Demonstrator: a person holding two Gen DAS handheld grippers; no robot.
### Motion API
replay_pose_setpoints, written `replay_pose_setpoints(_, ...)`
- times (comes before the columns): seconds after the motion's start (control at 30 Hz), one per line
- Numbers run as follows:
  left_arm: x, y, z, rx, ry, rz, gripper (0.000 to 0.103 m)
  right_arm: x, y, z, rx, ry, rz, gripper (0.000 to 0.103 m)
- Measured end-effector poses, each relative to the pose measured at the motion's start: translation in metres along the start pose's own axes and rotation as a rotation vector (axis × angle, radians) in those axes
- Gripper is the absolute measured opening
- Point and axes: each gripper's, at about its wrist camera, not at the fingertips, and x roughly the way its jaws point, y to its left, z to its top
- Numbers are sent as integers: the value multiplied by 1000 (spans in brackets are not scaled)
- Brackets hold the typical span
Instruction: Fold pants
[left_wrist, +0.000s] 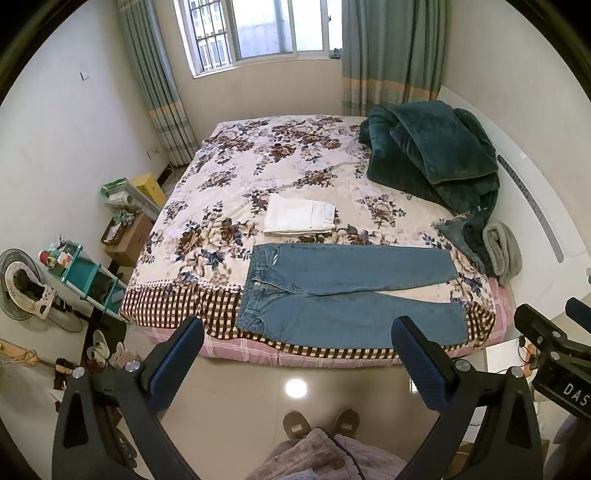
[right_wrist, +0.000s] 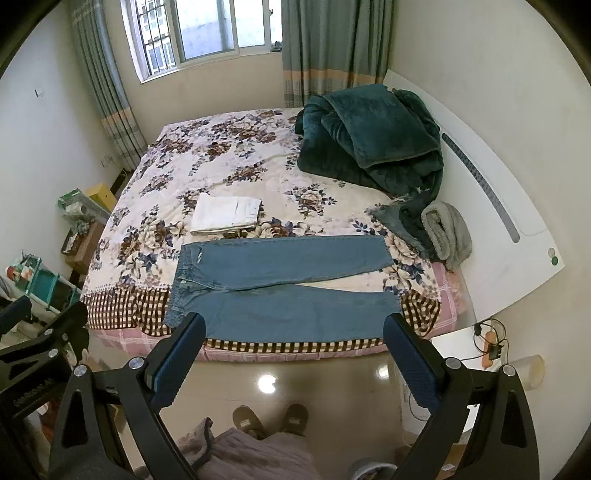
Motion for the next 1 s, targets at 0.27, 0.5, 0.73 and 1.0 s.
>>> replay_pose_setpoints(0.27,0,0,0,1,1,0,103,4,3,-3,-17,-8,3,99)
replay_pose_setpoints(0.5,0,7,3,-6,-6,0,103,6,7,-4,-21,-11,12,99)
replay_pose_setpoints(0.73,-1,8,6,-9,-10,-1,103,5,10,-2,-22,-12,13,99)
replay_pose_setpoints(1.0,-1,5,9,-9,-16,1,103,5,14,-1,-26,-10,16,99)
